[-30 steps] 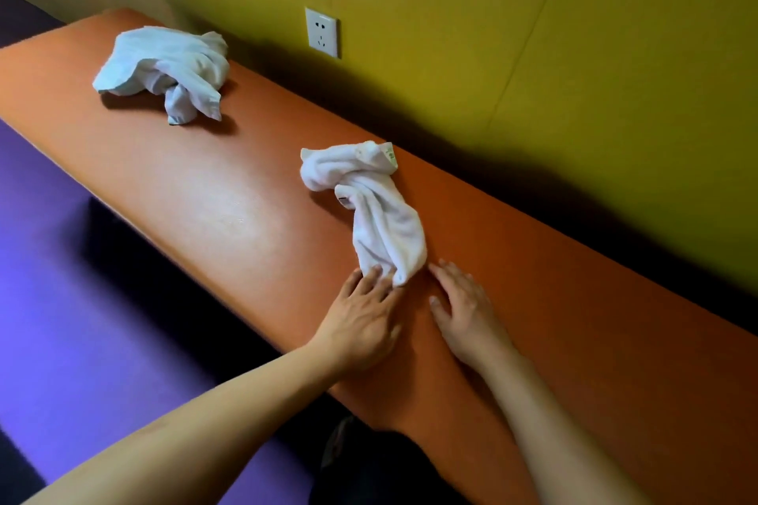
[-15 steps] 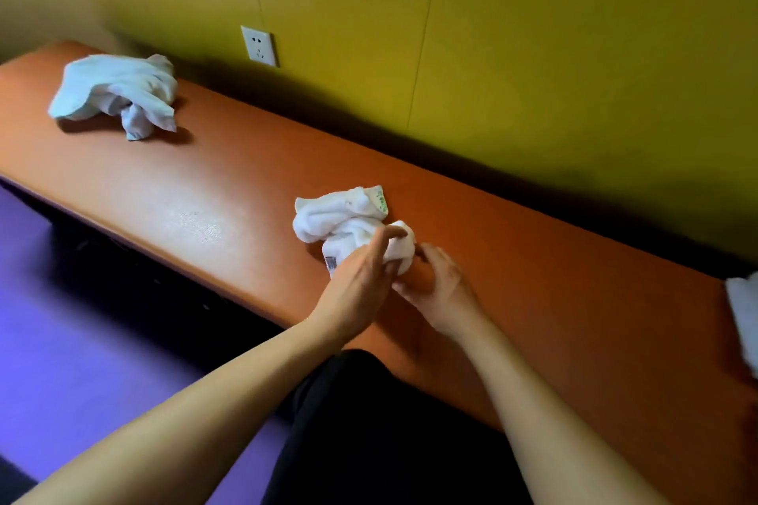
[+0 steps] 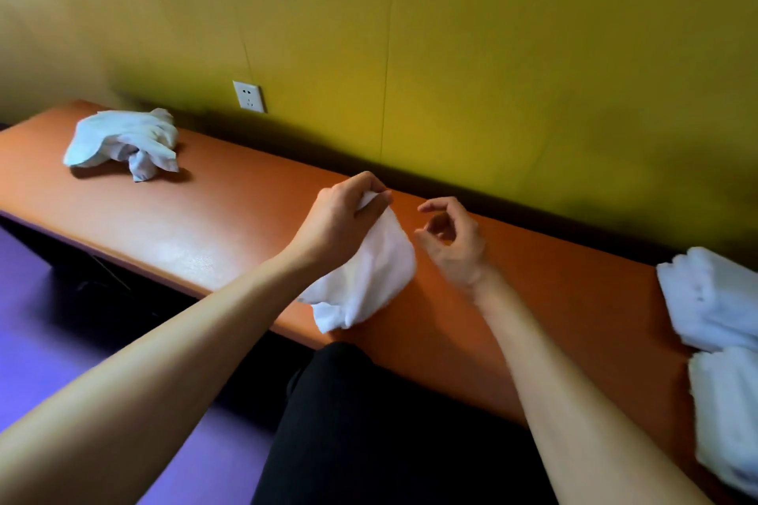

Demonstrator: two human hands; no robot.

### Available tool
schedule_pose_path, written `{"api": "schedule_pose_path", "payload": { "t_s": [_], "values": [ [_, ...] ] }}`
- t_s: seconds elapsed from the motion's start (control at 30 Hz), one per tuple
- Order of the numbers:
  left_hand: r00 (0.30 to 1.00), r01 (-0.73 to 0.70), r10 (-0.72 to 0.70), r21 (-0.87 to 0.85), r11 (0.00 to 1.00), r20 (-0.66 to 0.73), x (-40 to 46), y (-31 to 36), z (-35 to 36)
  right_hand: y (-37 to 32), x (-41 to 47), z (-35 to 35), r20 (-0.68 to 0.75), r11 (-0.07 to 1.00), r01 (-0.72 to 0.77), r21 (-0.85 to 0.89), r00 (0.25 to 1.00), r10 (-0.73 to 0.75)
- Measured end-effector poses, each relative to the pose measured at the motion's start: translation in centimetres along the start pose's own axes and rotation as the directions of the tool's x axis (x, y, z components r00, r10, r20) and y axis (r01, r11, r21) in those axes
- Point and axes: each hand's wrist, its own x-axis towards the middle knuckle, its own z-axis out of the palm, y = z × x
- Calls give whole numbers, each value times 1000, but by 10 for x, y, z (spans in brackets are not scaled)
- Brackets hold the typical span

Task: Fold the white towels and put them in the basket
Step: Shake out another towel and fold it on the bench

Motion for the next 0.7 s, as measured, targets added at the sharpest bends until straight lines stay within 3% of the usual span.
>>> {"api": "schedule_pose_path", "payload": {
  "t_s": [0.07,0.2,0.33,0.5,0.63,0.7],
  "values": [
    [999,-45,45,5,999,21,2,16,-4,-15,-11,4,179,1000,12,25,984,-16],
    [985,-123,126,-38,992,115,3,42,-12,-36,-19,11,172,996,64,-68,984,-52],
    [945,-156,156,-23,988,289,10,50,-39,-43,-16,-11,348,996,-37,80,937,7],
    [914,-199,170,43,979,369,15,57,-57,-56,-16,-32,618,894,-305,329,785,41],
    [912,-213,216,-46,976,348,15,71,-64,-67,-11,-48,647,751,-434,498,762,11],
    [910,-223,228,-54,973,346,16,80,-70,-78,-8,-55,640,805,-386,450,768,11]
  ]
}}
